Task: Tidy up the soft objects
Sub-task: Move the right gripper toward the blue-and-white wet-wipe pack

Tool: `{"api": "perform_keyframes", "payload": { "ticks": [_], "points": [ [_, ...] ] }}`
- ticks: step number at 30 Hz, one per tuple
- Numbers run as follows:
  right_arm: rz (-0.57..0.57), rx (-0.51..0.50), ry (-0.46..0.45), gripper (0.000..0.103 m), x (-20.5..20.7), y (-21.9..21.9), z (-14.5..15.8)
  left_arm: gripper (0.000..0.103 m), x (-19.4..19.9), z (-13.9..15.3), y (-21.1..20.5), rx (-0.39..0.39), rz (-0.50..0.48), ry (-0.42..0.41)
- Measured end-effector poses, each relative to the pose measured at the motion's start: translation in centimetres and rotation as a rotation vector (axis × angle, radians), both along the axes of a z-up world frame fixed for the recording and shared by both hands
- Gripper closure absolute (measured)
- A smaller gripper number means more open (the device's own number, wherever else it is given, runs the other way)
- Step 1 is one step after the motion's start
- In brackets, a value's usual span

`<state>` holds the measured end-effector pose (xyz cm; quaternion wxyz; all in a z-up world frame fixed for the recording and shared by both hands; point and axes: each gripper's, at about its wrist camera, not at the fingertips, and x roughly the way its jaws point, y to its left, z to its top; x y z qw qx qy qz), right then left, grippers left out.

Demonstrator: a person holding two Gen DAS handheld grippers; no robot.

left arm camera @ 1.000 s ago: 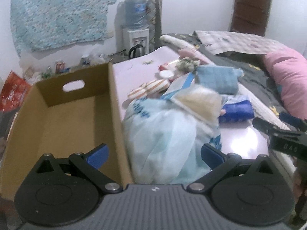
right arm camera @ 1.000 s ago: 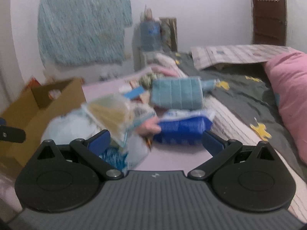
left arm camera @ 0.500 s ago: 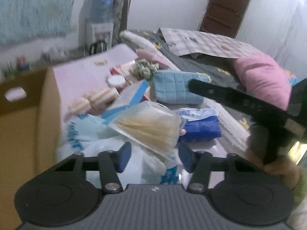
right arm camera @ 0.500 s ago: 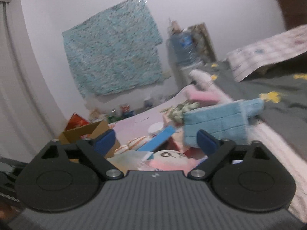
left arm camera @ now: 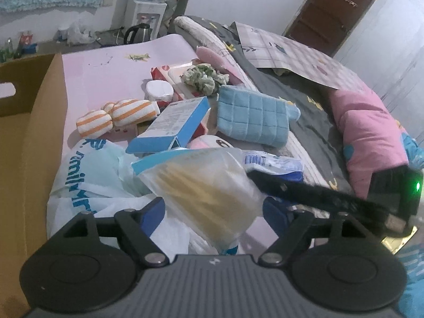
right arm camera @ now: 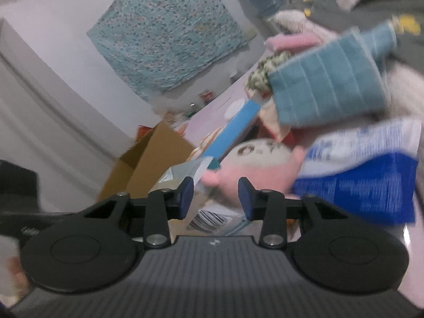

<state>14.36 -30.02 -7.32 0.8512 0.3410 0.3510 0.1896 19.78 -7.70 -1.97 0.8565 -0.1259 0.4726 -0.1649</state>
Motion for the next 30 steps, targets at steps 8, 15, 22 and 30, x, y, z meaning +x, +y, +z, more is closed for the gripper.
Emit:
{"api": "perform_keyframes", "payload": {
  "ticks": [8, 15, 22, 30],
  "points": [
    [0.009, 0.002, -0.013, 0.065, -2.4, 0.5, -1.4, 0.008, 1.6, -0.5, -0.5, -0.018, 0.044, 0.055],
    [-0.001, -0.128, -0.109, 0.061, -4.1, 2.0, -1.1, 0.006, 2.4, -1.0, -3.2, 0.114, 0.023, 0.054],
    [-0.016, -0.306, -0.190, 0.039, -6.0, 2.7, -0.3, 0.005, 2.2, -1.1, -4.7, 0.149, -0.044, 0.050],
    [-0.071, -0.309, -0.180, 0.033, -7.5, 1.2, -0.6, 0.004, 1.6, -1.8, -6.1, 0.218, -0.101, 0.021]
  ]
}}
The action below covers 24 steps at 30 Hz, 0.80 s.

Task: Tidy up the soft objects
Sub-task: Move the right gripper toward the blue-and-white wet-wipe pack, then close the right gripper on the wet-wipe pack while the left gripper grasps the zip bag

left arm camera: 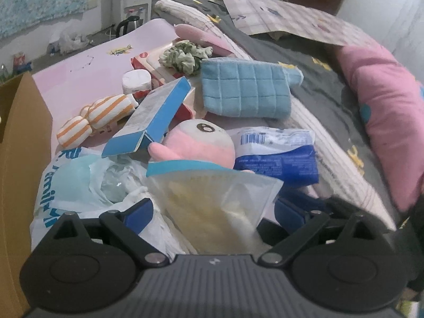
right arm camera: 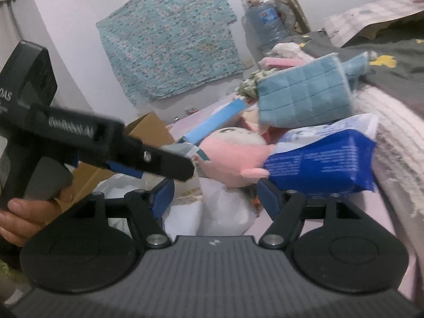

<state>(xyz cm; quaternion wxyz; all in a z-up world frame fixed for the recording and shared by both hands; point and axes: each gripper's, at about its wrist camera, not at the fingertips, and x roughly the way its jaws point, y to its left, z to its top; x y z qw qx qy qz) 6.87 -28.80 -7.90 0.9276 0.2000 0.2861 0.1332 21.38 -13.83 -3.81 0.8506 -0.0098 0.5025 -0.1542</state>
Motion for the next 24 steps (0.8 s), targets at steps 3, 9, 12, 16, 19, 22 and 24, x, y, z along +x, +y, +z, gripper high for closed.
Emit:
{"api": "perform_keyframes", "payload": {
  "ticks": [3, 9, 12, 16, 19, 22, 24],
  "points": [
    [-0.004, -0.093, -0.019, 0.027, -1.0, -0.3, 0.7, 0.005, 0.0, -0.1, 0.1, -0.015, 0.004, -0.015],
    [-0.020, -0.278, -0.059, 0.018, -1.8, -3.0, 3.7, 0.010, -0.4, -0.2, 0.2, -0.003, -0.007, -0.036],
    [0.026, -0.351, -0.070, 0.007, 0.0, -4.4, 5.3, 0.011, -0.7, -0.2, -0.1, 0.020, -0.021, -0.055],
    [0.195, -0.543, -0.006, 0.001, 4.1, -4.1, 5.1, 0.014, -1.1, -0.4, -0.2, 0.054, -0.041, -0.073],
    [0.318, -0.642, 0.051, 0.001, 6.9, -3.4, 3.5, 0.016, -1.0, -0.4, 0.1, 0.045, -0.039, -0.068],
    [0.357, -0.691, 0.151, 0.001, 9.3, -3.3, 1.5, 0.018, -0.7, -0.4, 0.5, 0.026, -0.029, -0.057],
    [0.348, -0.695, 0.211, 0.001, 10.0, -3.4, 0.1, 0.019, -0.7, -0.3, 0.6, 0.019, -0.030, -0.054]
  ]
}}
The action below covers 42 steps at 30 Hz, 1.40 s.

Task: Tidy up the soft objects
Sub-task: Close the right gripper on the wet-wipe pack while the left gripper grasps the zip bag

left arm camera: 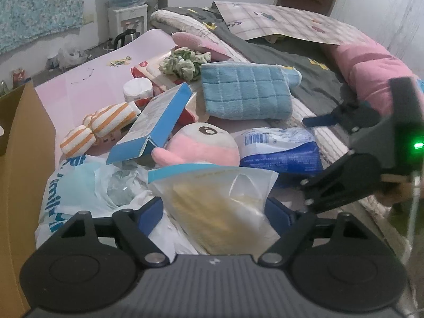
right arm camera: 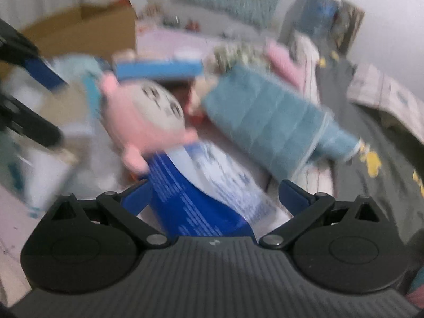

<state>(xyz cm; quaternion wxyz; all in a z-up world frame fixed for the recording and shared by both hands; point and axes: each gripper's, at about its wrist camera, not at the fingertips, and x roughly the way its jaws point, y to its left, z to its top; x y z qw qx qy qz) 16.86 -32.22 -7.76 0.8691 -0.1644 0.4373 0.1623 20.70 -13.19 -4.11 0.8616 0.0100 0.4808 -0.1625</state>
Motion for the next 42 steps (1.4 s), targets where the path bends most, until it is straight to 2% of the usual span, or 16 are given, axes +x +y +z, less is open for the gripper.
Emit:
{"api": "perform_keyframes", "payload": {
  "ticks": [3, 6, 8, 10, 12, 14, 15, 17, 20, 23, 26, 32, 37, 40, 42],
  "points": [
    [-0.051, 0.029, -0.002, 0.004, -0.8, 0.1, -0.3, 0.019, -0.1, 0.0, -0.2, 0.009, -0.011, -0.002],
    [-0.129, 0.062, -0.011, 0.021, -2.5, 0.0, 0.3, 0.019, 0.0, -0.2, -0.4, 0.018, -0.021, -0.001],
    [-0.204, 0.122, 0.003, 0.041, -3.8, -0.4, 0.9, 0.020, 0.0, -0.2, -0.5, 0.019, -0.025, -0.001],
    [-0.255, 0.189, 0.025, 0.051, -5.1, -0.8, 1.3, 0.023, 0.1, -0.3, -0.6, 0.010, -0.028, 0.001],
    [-0.267, 0.224, 0.044, 0.052, -6.2, -0.8, 1.3, 0.032, 0.0, -0.3, -0.6, -0.002, -0.029, 0.002],
    [-0.255, 0.187, 0.018, 0.047, -6.7, 0.1, 1.3, 0.036, 0.2, -0.5, -0.4, -0.032, -0.033, 0.036],
    [-0.242, 0.154, -0.002, 0.044, -6.8, 0.5, 1.4, 0.036, 0.2, -0.6, -0.3, -0.041, -0.032, 0.046],
    [-0.230, 0.096, -0.033, 0.024, -6.4, 1.2, 1.6, 0.036, 0.1, -0.6, -0.2, -0.049, -0.028, 0.056],
    [-0.176, 0.067, -0.035, 0.016, -5.1, 2.0, 1.5, 0.034, 0.3, -0.9, 0.0, -0.062, -0.025, 0.088],
    [-0.157, 0.069, 0.016, 0.014, -3.2, 2.1, -0.1, 0.032, 0.6, -0.9, 0.2, -0.072, -0.014, 0.108],
    [-0.193, 0.202, 0.089, 0.018, -2.2, 1.2, -1.4, 0.029, 0.9, -1.0, 0.1, -0.074, -0.006, 0.125],
    [-0.241, 0.305, 0.066, 0.038, -4.1, 1.5, -1.6, 0.020, 1.0, -1.5, -0.3, -0.052, -0.011, 0.141],
    [-0.331, 0.450, 0.056, 0.044, -6.2, 0.8, -2.0, 0.019, 1.1, -1.8, -0.7, -0.043, -0.007, 0.138],
    [-0.369, 0.511, 0.032, 0.046, -7.3, 0.8, -2.2, 0.028, 1.1, -1.9, -0.9, -0.035, -0.005, 0.136],
    [-0.397, 0.530, 0.014, 0.047, -7.9, 0.9, -2.3, 0.039, 1.0, -1.8, -0.9, -0.032, -0.005, 0.136]
  ]
}}
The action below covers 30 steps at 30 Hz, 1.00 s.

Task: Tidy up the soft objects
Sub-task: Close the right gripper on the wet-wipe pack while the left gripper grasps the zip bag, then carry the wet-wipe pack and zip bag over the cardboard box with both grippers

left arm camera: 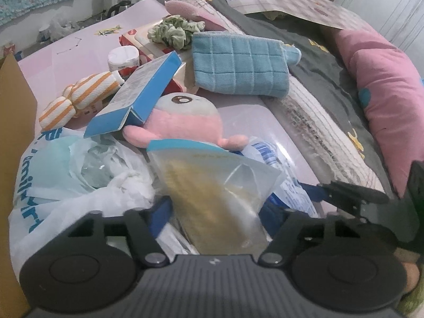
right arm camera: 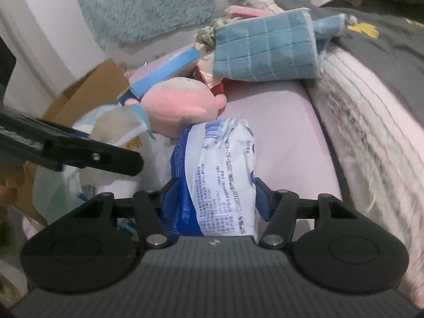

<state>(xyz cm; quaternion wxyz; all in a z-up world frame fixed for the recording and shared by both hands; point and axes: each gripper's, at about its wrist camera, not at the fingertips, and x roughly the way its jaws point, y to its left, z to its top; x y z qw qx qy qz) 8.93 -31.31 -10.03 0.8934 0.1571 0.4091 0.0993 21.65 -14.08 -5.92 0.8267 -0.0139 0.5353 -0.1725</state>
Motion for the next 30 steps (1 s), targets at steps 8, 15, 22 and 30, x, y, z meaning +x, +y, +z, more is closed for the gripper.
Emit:
{"api": "perform_keyframes", "payload": {
  "ticks": [8, 15, 22, 30],
  "points": [
    [-0.098, 0.062, -0.025, 0.050, -2.7, 0.2, 0.5, 0.055, -1.1, 1.3, 0.9, -0.086, -0.002, -0.007],
    [-0.209, 0.122, -0.018, 0.050, -4.8, -1.1, 0.6, 0.056, -2.5, 2.9, 1.7, -0.133, 0.000, -0.060],
    [-0.299, 0.233, -0.057, 0.051, -7.3, -3.1, 1.3, 0.056, -3.9, 5.4, 3.3, -0.233, 0.000, -0.109],
    [-0.303, 0.258, -0.168, 0.051, -9.3, -2.4, 5.1, 0.056, -7.0, 9.3, 5.9, -0.288, 0.020, -0.206]
  ]
}}
